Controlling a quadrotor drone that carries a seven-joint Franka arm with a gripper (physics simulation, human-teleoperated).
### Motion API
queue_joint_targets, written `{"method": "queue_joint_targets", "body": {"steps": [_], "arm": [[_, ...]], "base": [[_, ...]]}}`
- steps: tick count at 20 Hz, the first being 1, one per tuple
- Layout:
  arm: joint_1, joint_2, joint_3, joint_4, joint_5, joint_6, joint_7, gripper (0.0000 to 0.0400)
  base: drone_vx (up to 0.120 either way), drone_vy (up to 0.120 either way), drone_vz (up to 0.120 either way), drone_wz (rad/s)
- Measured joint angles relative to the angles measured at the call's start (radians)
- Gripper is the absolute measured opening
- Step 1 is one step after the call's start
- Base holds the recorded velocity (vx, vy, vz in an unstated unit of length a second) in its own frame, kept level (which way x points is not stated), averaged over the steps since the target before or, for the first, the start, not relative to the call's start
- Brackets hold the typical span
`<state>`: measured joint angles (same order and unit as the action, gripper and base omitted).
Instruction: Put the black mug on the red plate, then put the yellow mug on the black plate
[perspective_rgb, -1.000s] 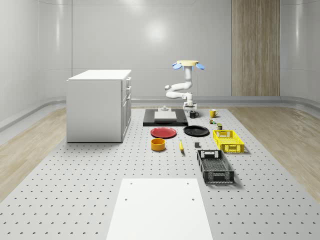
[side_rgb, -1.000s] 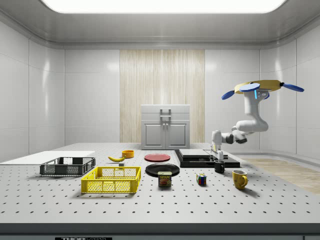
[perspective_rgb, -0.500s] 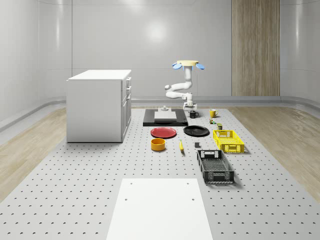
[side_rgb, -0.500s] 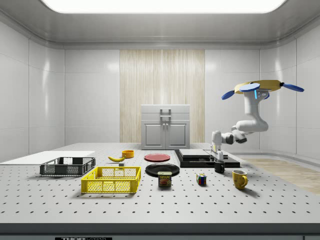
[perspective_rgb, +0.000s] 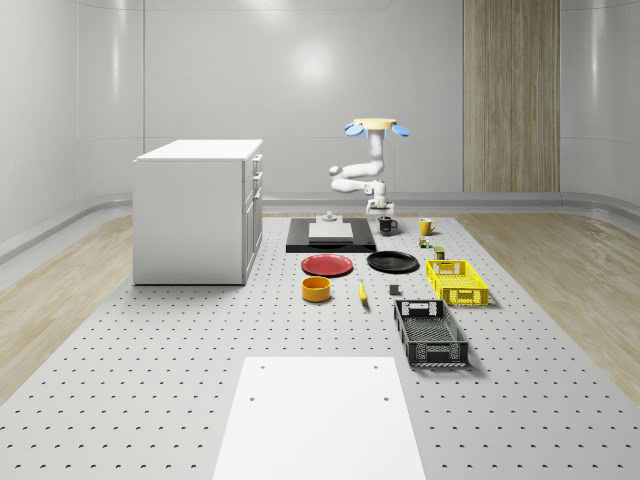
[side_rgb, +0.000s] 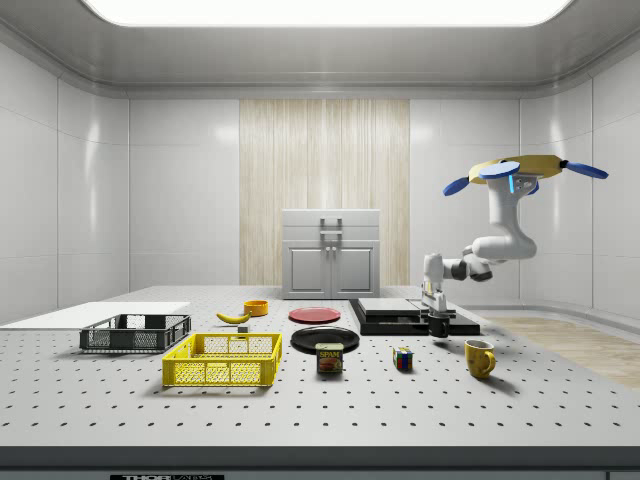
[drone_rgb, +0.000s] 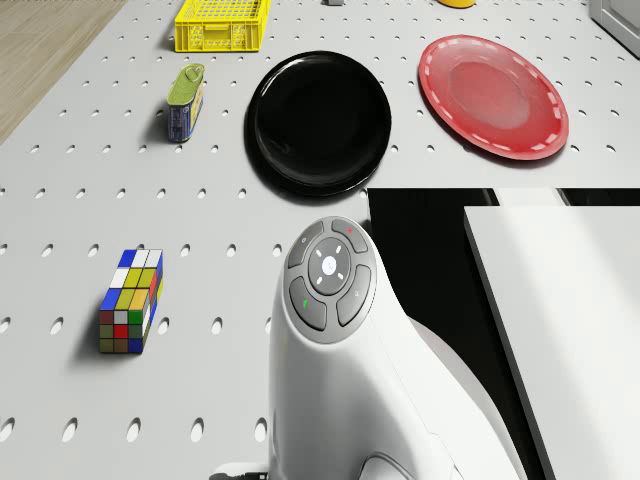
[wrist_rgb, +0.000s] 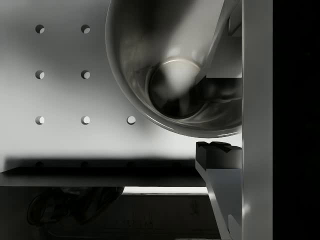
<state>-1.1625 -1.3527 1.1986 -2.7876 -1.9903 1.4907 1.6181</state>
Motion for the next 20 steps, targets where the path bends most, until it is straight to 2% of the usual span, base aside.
{"method": "queue_joint_targets", "body": {"steps": [2,4,11,20], "arm": [[-0.001,-0.003,0.015,-0.004,0.016,-0.004,0.003,0.0111],[-0.003,-0.006,0.026,-0.007,0.027,-0.005,0.006,0.0111],[-0.009,-0.021,0.045,-0.010,0.049,0.002,0.012,0.0110],[-0.016,-0.039,0.051,-0.009,0.061,0.018,0.018,0.0110]], "base": [[0.000,0.000,0.120,0.000],[0.120,-0.040,0.120,0.000],[0.120,-0.120,0.109,0.000],[0.120,-0.120,0.000,0.000]]}}
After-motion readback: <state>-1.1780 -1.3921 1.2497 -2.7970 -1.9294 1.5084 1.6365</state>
